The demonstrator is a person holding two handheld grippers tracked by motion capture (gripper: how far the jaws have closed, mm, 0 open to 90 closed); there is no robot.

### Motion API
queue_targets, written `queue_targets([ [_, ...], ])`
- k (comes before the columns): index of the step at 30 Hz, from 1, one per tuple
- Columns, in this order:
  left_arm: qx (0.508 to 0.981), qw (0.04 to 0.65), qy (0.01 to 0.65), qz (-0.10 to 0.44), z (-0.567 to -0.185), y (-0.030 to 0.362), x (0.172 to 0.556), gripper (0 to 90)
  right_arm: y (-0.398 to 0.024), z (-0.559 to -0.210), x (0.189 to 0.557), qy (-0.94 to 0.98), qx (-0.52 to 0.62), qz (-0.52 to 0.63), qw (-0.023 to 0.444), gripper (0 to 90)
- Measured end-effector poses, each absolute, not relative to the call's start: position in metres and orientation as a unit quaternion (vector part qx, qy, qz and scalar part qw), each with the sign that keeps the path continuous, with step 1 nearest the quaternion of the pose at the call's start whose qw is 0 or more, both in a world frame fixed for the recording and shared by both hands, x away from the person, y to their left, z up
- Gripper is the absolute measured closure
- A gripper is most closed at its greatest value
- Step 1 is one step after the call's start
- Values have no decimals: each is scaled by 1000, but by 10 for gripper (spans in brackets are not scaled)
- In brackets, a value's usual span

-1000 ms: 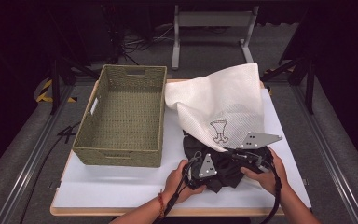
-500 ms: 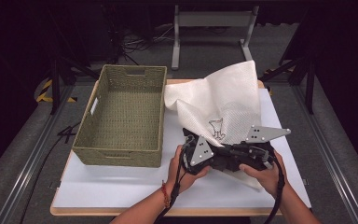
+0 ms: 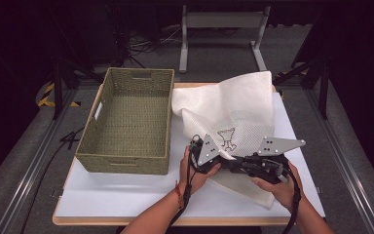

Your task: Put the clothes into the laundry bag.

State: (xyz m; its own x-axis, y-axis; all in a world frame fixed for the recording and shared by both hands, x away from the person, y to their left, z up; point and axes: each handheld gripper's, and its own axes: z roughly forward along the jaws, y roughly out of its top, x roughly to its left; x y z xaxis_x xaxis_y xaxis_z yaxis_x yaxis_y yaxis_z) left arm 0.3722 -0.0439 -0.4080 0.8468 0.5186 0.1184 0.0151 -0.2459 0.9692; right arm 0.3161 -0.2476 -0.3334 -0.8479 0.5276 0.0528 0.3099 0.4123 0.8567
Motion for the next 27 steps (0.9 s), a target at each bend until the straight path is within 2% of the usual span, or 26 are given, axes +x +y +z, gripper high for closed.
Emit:
queue_targets([
  [5, 775, 583, 150, 193, -415, -39, 376, 835, -256, -347, 318, 843, 261, 460, 103, 881],
  [8, 785, 575, 141, 179, -415, -35, 371, 760, -254, -356, 319, 852, 262, 440, 104, 881],
  [12, 803, 555, 137, 165, -414, -25, 356, 583, -250, -360, 319, 858, 263, 425, 112, 881],
  [16, 826, 533, 127, 129, -413, -16, 340, 339, -249, -361, 320, 863, 262, 417, 114, 880],
  [18, 839, 513, 129, 128, -412, -14, 334, 314, -248, -362, 320, 864, 262, 416, 113, 880],
  [21, 868, 458, 120, 147, -407, -13, 316, 191, -243, -362, 318, 871, 251, 409, 105, 881],
  [22, 867, 459, 120, 150, -406, -8, 311, 120, -242, -361, 318, 871, 250, 407, 111, 881],
  [25, 858, 478, 139, 127, -410, 6, 304, 135, -247, -356, 317, 864, 254, 419, 114, 881],
  [27, 862, 463, 157, 130, -418, 7, 305, 127, -252, -355, 318, 859, 260, 426, 110, 881],
])
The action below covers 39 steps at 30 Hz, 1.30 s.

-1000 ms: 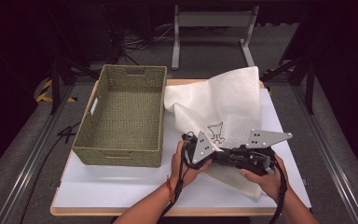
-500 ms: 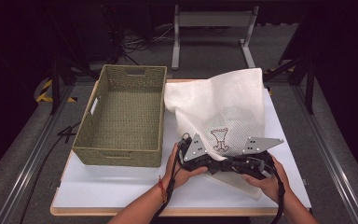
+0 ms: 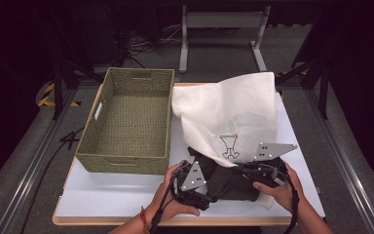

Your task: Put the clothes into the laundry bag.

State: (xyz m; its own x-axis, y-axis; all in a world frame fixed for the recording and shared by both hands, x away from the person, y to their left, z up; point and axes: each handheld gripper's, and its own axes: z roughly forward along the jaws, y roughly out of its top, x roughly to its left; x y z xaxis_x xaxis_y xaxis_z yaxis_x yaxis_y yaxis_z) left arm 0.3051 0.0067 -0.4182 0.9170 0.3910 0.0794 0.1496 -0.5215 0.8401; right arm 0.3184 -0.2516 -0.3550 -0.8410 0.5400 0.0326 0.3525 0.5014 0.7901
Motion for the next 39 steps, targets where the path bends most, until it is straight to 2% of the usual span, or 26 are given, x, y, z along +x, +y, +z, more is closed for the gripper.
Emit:
queue_targets([
  [4, 867, 435, 198, 143, -433, -4, 317, 71, -250, -355, 318, 861, 258, 424, 111, 880],
  [7, 865, 428, 230, 125, -443, -15, 333, 32, -248, -355, 317, 863, 255, 422, 113, 881],
  [12, 856, 434, 256, 113, -445, -31, 355, 38, -249, -357, 318, 862, 258, 421, 111, 880],
  [16, 836, 472, 267, 86, -448, -33, 368, 309, -249, -356, 319, 859, 262, 426, 107, 881],
  [19, 831, 489, 256, 75, -448, -35, 373, 622, -246, -357, 319, 860, 259, 428, 101, 881],
  [21, 828, 494, 254, 80, -447, -37, 373, 712, -243, -356, 319, 861, 255, 428, 99, 881],
  [23, 820, 507, 251, 82, -445, -36, 373, 748, -240, -355, 318, 860, 251, 435, 93, 881],
  [32, 778, 568, 222, 152, -414, -33, 350, 769, -229, -331, 301, 851, 213, 469, 96, 882],
  [34, 773, 571, 212, 178, -406, -32, 344, 772, -231, -323, 296, 843, 207, 483, 111, 882],
  [39, 757, 588, 200, 202, -385, -31, 338, 778, -243, -302, 286, 827, 196, 513, 121, 882],
])
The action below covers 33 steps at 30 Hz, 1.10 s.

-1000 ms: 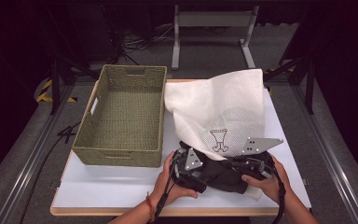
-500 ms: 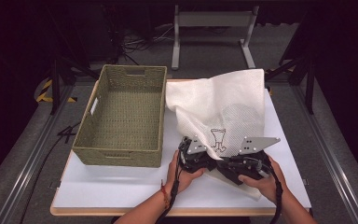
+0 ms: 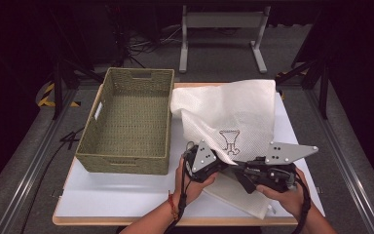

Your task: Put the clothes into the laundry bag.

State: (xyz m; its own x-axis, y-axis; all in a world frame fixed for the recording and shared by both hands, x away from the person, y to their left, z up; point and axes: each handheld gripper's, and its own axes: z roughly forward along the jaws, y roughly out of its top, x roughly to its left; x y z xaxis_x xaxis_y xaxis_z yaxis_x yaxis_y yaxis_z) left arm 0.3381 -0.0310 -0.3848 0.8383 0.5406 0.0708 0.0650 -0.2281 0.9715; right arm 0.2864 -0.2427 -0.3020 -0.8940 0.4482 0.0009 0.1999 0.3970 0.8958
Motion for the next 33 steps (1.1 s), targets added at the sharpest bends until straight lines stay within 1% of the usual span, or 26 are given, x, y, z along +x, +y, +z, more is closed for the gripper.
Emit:
queue_targets([
  [3, 757, 584, 196, 219, -385, -36, 345, 779, -245, -300, 283, 825, 193, 517, 121, 882],
  [5, 755, 584, 211, 210, -395, -41, 356, 779, -245, -301, 284, 827, 195, 514, 119, 882],
  [10, 752, 584, 227, 207, -411, -48, 377, 779, -245, -311, 290, 832, 206, 504, 107, 883],
  [14, 751, 575, 239, 222, -418, -49, 392, 779, -245, -322, 295, 839, 220, 487, 104, 882],
  [17, 746, 579, 243, 222, -420, -49, 394, 774, -246, -333, 301, 848, 229, 468, 102, 882],
  [19, 747, 580, 244, 217, -420, -48, 395, 767, -246, -339, 303, 858, 231, 443, 117, 881],
  [20, 747, 580, 243, 215, -420, -47, 394, 763, -246, -343, 305, 859, 236, 440, 113, 881],
  [22, 750, 579, 240, 213, -420, -44, 392, 741, -245, -348, 307, 868, 238, 415, 134, 881],
  [24, 752, 579, 238, 205, -421, -40, 388, 724, -246, -352, 310, 868, 241, 415, 129, 881],
  [25, 753, 581, 236, 200, -422, -37, 385, 707, -246, -353, 310, 870, 244, 407, 137, 881],
  [27, 759, 574, 230, 204, -422, -33, 380, 649, -248, -356, 313, 869, 248, 408, 131, 881],
  [29, 767, 568, 223, 200, -422, -31, 375, 621, -248, -359, 314, 872, 251, 400, 134, 881],
  [31, 779, 553, 213, 205, -421, -29, 371, 570, -246, -363, 316, 873, 252, 394, 135, 881],
  [33, 787, 543, 216, 199, -420, -27, 366, 490, -246, -363, 317, 873, 258, 390, 137, 881],
])
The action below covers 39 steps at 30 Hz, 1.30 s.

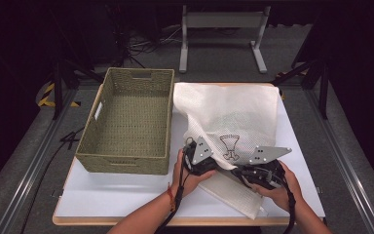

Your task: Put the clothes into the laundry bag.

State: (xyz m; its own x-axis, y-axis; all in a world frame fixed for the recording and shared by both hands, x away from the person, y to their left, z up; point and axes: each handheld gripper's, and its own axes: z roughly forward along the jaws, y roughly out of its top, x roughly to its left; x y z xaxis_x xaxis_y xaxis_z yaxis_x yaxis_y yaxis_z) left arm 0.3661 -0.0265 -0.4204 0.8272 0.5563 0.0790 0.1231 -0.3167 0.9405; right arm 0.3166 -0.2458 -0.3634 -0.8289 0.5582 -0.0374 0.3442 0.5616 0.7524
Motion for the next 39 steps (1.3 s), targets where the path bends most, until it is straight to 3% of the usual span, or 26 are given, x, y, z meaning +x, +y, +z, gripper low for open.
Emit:
queue_targets([
  [7, 837, 479, 197, 178, -420, -19, 343, 272, -242, -366, 317, 877, 263, 380, 135, 881],
  [13, 851, 454, 194, 179, -430, -13, 335, 253, -244, -366, 318, 875, 264, 387, 127, 881],
  [19, 843, 442, 252, 174, -445, -27, 362, 255, -243, -364, 315, 874, 260, 391, 124, 881],
  [21, 843, 436, 261, 177, -449, -35, 370, 303, -243, -364, 315, 874, 259, 391, 123, 881],
  [25, 846, 428, 261, 184, -446, -44, 380, 636, -245, -366, 316, 874, 263, 392, 120, 881],
  [28, 845, 438, 251, 177, -440, -49, 381, 765, -247, -365, 318, 871, 269, 394, 120, 881],
  [32, 839, 464, 227, 170, -428, -52, 375, 792, -245, -361, 316, 867, 259, 406, 127, 880],
  [37, 800, 520, 251, 164, -425, -56, 384, 793, -239, -354, 312, 862, 256, 420, 126, 881],
  [39, 792, 514, 262, 200, -426, -62, 390, 799, -241, -354, 314, 860, 263, 420, 120, 882],
])
